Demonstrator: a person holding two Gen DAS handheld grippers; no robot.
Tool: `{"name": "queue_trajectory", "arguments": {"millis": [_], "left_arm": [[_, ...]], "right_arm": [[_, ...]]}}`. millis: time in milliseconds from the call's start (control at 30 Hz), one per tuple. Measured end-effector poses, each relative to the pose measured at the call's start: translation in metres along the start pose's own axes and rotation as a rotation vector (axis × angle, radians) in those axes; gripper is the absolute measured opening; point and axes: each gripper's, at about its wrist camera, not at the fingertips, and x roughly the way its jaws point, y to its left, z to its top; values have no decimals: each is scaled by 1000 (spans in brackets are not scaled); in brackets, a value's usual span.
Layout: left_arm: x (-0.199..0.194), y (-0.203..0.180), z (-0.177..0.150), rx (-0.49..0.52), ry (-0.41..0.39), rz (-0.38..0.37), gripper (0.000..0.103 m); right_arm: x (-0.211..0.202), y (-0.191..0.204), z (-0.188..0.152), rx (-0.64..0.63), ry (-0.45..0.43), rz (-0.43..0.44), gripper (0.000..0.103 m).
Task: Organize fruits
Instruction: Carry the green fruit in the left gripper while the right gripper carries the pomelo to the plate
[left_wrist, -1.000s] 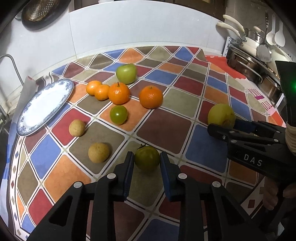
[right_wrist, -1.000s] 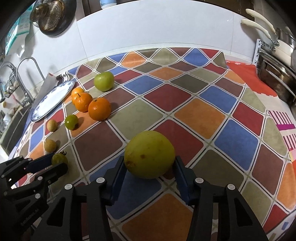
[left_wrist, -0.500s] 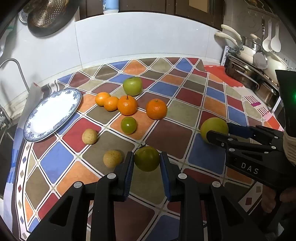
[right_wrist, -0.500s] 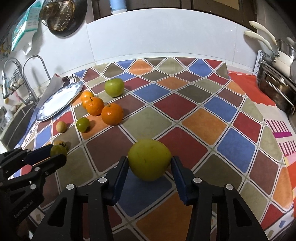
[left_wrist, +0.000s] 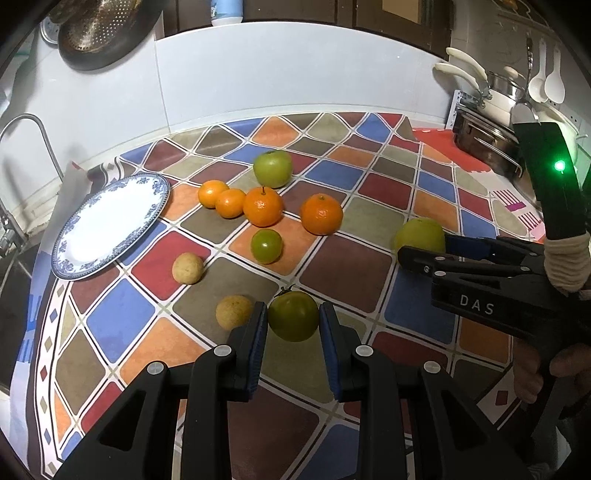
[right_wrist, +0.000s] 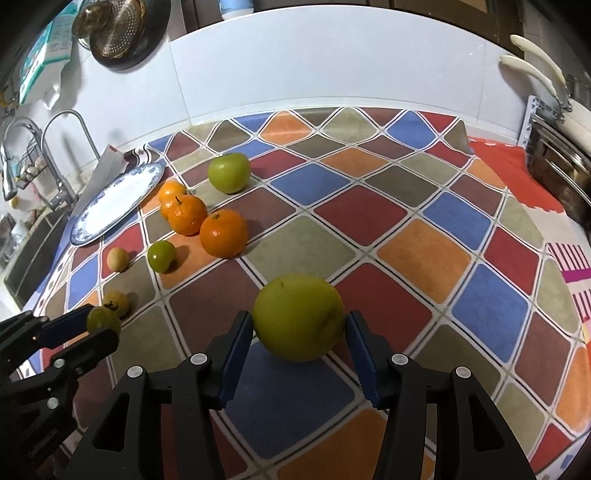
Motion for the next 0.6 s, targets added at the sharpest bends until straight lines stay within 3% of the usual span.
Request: {"name": "queue_trajectory", "arguments": {"millis": [267,600], "left_arm": [[-1,8,6,-16,-15,19,29],[-19,28,18,-30,-73,43,29]], "right_arm": [[1,6,3,-47,-17,7,52],[-29,27,16,-47,-77,59,52]]}}
